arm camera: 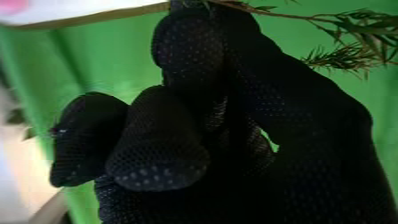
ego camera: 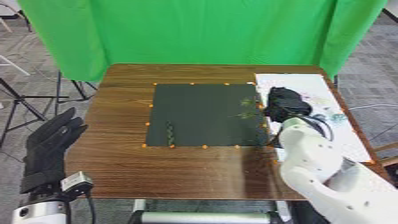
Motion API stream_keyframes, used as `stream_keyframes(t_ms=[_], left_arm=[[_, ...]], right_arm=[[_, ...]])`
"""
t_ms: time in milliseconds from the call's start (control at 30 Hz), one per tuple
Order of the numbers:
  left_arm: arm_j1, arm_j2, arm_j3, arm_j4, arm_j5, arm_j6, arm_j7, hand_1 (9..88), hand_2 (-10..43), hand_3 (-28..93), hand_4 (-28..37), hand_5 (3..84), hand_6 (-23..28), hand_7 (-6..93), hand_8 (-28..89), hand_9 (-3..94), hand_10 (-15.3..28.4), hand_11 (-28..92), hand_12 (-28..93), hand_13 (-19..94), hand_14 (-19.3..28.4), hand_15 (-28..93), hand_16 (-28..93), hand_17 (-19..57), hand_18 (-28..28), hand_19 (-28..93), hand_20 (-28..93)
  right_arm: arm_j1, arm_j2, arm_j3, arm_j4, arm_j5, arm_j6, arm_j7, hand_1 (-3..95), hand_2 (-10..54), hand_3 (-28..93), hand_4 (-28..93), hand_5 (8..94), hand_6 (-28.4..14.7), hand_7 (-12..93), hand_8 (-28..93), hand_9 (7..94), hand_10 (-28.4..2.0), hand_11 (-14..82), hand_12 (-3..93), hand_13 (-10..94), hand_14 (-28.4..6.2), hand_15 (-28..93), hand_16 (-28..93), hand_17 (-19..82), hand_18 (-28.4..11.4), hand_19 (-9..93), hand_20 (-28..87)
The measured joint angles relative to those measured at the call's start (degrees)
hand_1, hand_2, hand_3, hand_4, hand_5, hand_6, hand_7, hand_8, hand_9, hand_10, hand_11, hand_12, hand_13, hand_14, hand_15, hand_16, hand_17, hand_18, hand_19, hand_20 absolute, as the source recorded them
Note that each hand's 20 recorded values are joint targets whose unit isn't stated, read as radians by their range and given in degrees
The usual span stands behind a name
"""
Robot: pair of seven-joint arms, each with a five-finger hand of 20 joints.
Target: Arrange flowers
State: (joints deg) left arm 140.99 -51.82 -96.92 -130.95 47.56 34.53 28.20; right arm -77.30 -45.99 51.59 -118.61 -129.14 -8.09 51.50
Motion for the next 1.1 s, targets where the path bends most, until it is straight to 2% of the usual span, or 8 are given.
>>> stream_keyframes(t_ms=[200, 367, 600, 967, 1100], left_arm=[[-0.2, 0.00, 0.00, -0.01, 0.25, -0.08, -0.54, 25.3, 5.9, 83, -20.4, 39.9, 10.4, 15.8, -11, 34.3, 19.7, 36, 6, 23, 26.5, 63, -17, -9.2, 21.0, 59, 2], [-0.5, 0.00, 0.00, -0.01, 0.49, -0.21, -1.00, 25.5, 5.9, 83, -20.4, 39.9, 10.4, 15.9, -11, 34.3, 19.8, 36, 6, 23, 26.5, 63, -17, -9.2, 21.0, 59, 2], [-1.1, -0.13, 0.00, -0.01, 1.02, -0.75, -1.76, 25.4, 5.9, 83, -20.3, 39.9, 10.4, 15.8, -11, 34.3, 19.7, 36, 6, 23, 26.5, 63, -17, -9.2, 21.0, 59, 2], [-2.9, -0.49, 0.08, 0.09, 2.06, -1.89, -3.51, 25.5, 5.8, 84, -20.2, 39.9, 10.4, 15.8, -11, 34.2, 19.7, 36, 6, 23, 26.6, 63, -17, -9.2, 21.0, 59, 2], [-3.5, -0.48, 0.26, 0.12, 2.23, -1.97, -3.76, 25.5, 5.8, 84, -20.0, 39.9, 10.4, 15.8, -11, 34.2, 19.7, 36, 6, 23, 26.5, 63, -17, -9.2, 21.0, 59, 2]], right_arm=[[6.8, -6.9, -7.4, 4.8, -0.4, -3.0, -1.7, 54.7, -6.4, 77, -27, 84.9, -5.7, 21, 23, 89.7, -10.2, 46.7, 25.6, 92, -0.6, 68, 24, 69, -13.9, 93, 18], [9.6, -12.2, -9.7, 8.1, -1.6, -5.4, -2.7, 54.6, -6.3, 77, -27, 84.9, -5.5, 21, 23, 89.8, -10.1, 46.7, 25.7, 93, -0.6, 68, 24, 69, -14.1, 93, 18], [10.8, -17.2, -11.9, 11.7, -3.2, -7.4, -2.8, 54.4, -6.3, 77, -27, 84.9, -5.4, 21, 22, 89.9, -10.0, 46.7, 25.7, 93, -0.4, 67, 24, 69, -14.2, 93, 18], [10.7, -23.2, -13.2, 16.6, -5.0, -15.2, -2.4, 52.8, -6.5, 75, -25, 86.1, -5.6, 21, 21, 90.4, -10.1, 46.0, 25.4, 93, -0.6, 66, 24, 69, -14.6, 93, 18], [10.8, -25.0, -13.3, 17.9, -5.0, -17.3, -1.7, 47.1, -5.5, 74, -25, 87.2, -5.2, 21, 18, 91.7, -10.3, 44.4, 25.2, 94, -0.9, 66, 24, 70, -14.7, 93, 17]])
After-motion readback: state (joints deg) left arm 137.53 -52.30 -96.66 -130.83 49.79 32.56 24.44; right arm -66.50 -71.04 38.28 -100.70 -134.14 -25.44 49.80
